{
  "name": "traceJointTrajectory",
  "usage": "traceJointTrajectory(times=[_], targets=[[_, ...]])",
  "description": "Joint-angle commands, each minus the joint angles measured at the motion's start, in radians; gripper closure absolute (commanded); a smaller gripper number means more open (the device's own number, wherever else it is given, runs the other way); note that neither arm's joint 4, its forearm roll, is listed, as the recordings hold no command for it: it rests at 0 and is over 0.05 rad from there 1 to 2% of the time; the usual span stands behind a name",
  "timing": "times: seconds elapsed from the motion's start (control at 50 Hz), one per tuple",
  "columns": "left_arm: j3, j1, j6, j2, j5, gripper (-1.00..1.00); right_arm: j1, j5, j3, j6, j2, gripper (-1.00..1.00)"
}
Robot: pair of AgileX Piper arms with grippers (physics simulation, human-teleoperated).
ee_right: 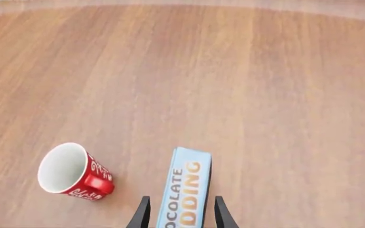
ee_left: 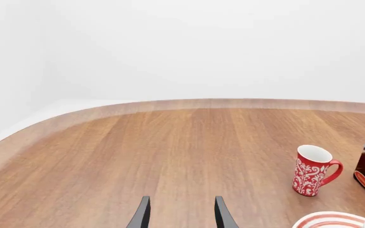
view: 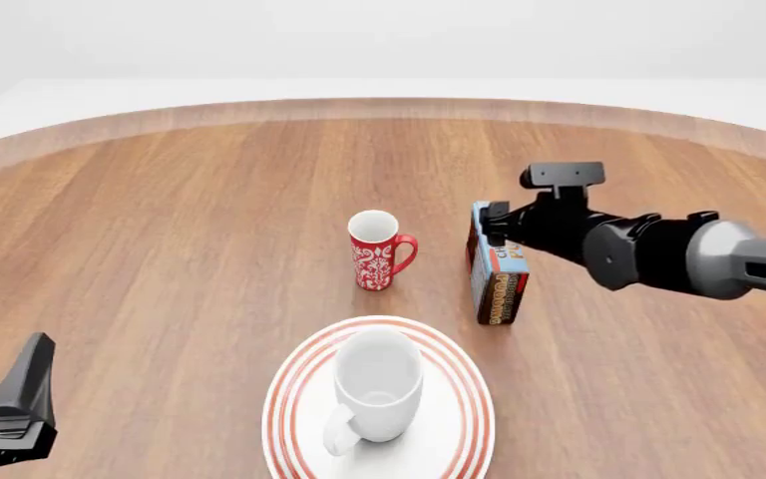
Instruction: Pick up the white mug and put it on the plate, and put the chocolate pudding to the right of the plate.
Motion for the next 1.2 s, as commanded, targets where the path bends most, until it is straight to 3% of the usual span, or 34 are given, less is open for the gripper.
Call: traceJointTrajectory(times=[0.02,1.2], targets=[[0.0,-0.001,0.0,-0.002,0.002,-1.0,0.001,-0.005,0.001,0.0,0.013,-1.0],[0.0,-0.004,0.003,0.0,0.001,-1.0,0.007,-0.033,0.002,0.002,0.087,-1.0]])
